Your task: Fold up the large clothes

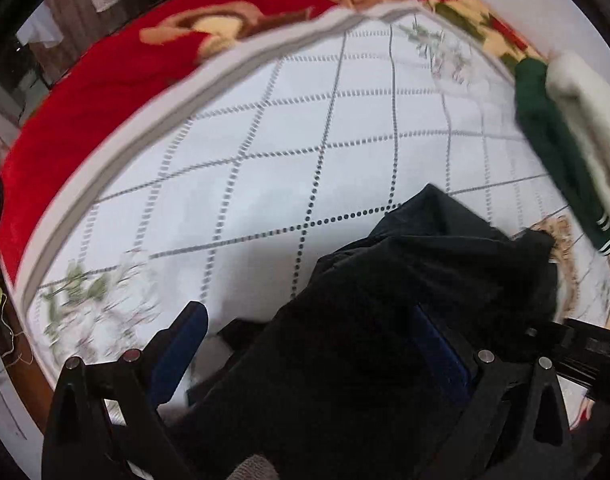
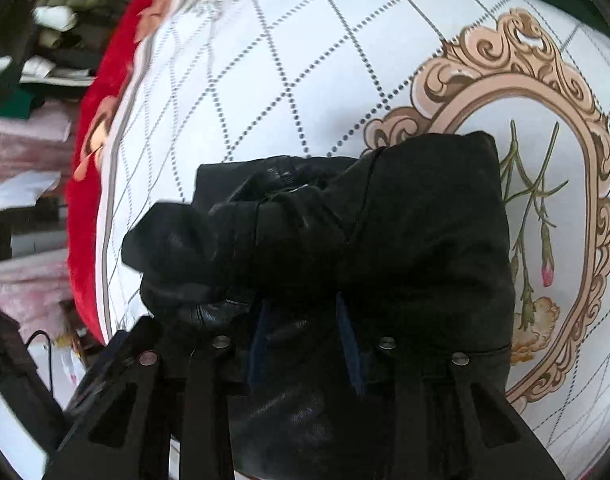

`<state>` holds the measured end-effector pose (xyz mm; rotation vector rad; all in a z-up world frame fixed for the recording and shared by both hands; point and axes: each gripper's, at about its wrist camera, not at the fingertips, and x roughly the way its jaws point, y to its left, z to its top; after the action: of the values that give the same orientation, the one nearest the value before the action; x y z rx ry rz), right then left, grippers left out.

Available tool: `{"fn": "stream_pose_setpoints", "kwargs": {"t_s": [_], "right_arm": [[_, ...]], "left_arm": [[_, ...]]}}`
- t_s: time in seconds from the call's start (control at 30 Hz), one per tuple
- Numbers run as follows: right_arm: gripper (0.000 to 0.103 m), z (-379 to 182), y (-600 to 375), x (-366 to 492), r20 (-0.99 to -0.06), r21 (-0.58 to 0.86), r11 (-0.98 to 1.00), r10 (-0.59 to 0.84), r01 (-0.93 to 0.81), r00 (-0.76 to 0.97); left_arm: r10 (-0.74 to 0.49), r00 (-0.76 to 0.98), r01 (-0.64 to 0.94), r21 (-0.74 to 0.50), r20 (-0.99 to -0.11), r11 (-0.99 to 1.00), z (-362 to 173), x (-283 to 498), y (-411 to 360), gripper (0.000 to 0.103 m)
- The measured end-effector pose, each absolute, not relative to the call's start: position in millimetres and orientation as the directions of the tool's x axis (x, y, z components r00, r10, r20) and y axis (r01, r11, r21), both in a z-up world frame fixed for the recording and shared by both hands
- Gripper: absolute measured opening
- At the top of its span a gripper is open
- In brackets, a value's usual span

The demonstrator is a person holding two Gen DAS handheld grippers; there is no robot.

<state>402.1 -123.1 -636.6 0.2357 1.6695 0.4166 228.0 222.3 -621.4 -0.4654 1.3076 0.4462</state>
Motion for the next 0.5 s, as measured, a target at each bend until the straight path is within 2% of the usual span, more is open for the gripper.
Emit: {"fn": "stream_pose_setpoints", "kwargs": {"t_s": [0.1, 0.17, 0.23, 0.3, 0.37, 0.47, 0.5], "right_arm": [[0.036, -631.8, -116.5, 410.6, -0.900, 0.415, 0.905, 0.394, -0.089, -0.186], [0.038, -605.9, -133.3, 407.3, -0.880, 0.450, 0.888, 0.422, -0.095, -0.217], [0.038, -575.6, -131.7, 411.0, -0.853, 0.509, 0.855, 0.487, -0.100, -0.187], [0.038, -558.9, -138.7, 413.4, -0.864, 0.501, 0.857, 0.485, -0.124, -0.136], [0.035, -572.5, -137.0, 418.4, -0.864, 0.499, 0.859, 0.483, -0.115, -0.144], [0.020, -616.1, -132.2, 430.7, -0.874, 0.470, 0.882, 0.461, -0.023, -0.156], [0.019, -623.5, -128.5, 434.7, -0.873, 0.469, 0.883, 0.463, -0.005, -0.154]], "left_arm": [[0.017, 0.180, -0.581, -0.092, -0.984, 0.809, -629.5, 230.8, 225.1, 0.103], [0.012, 0.206, -0.583, -0.113, -0.978, 0.805, -616.5, 228.8, 224.6, 0.103], [0.026, 0.244, -0.574, -0.123, -0.969, 0.809, -597.4, 225.6, 220.1, 0.103], [0.027, 0.277, -0.574, -0.143, -0.961, 0.807, -586.8, 224.8, 216.0, 0.103], [0.013, 0.285, -0.570, -0.159, -0.958, 0.806, -588.4, 229.7, 211.2, 0.103], [-0.015, 0.257, -0.577, -0.166, -0.966, 0.800, -608.1, 243.8, 205.2, 0.103], [-0.013, 0.241, -0.577, -0.154, -0.970, 0.802, -617.8, 248.5, 203.1, 0.103]]}}
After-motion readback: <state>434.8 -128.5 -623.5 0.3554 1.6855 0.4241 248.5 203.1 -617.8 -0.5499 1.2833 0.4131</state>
